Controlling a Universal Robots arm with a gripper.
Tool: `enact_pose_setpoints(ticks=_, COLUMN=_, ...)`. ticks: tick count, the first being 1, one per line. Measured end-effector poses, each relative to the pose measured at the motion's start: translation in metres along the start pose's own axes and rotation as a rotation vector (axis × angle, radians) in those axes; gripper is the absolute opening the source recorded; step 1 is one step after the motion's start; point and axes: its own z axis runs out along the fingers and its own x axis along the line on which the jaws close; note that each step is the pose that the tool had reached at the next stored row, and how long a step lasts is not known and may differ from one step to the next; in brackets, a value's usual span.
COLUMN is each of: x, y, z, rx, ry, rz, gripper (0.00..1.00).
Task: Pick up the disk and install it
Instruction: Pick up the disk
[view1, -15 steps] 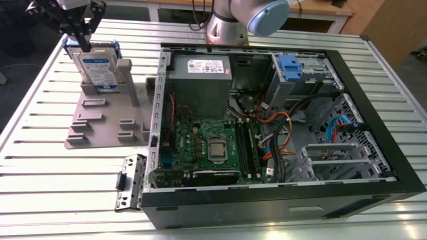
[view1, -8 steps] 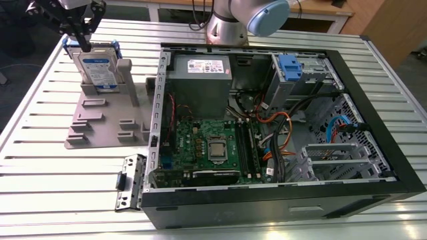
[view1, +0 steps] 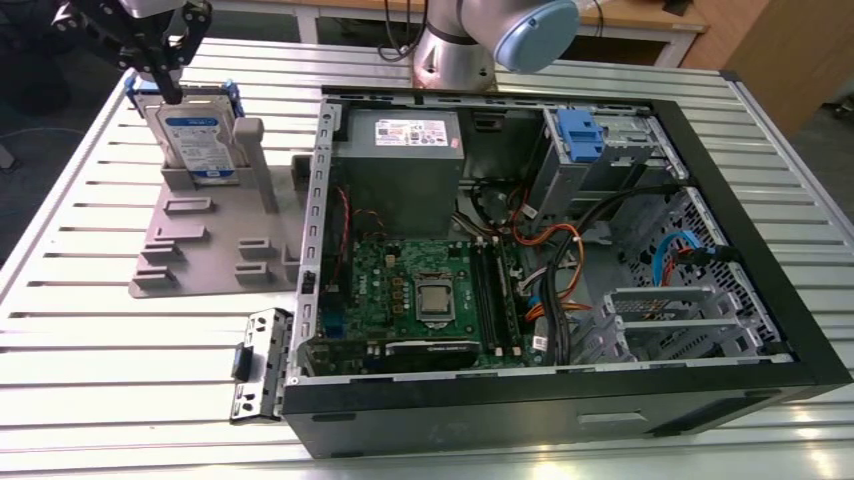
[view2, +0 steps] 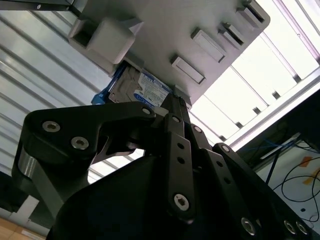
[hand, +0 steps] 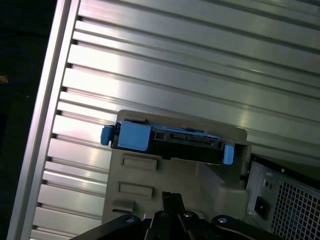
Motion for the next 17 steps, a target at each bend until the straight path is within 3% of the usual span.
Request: enact_pose_setpoints(ticks=17, x=0.0, y=0.0, z=0.0, rx=-0.001, ry=-0.0007, rz=-0.034, gripper=0.1)
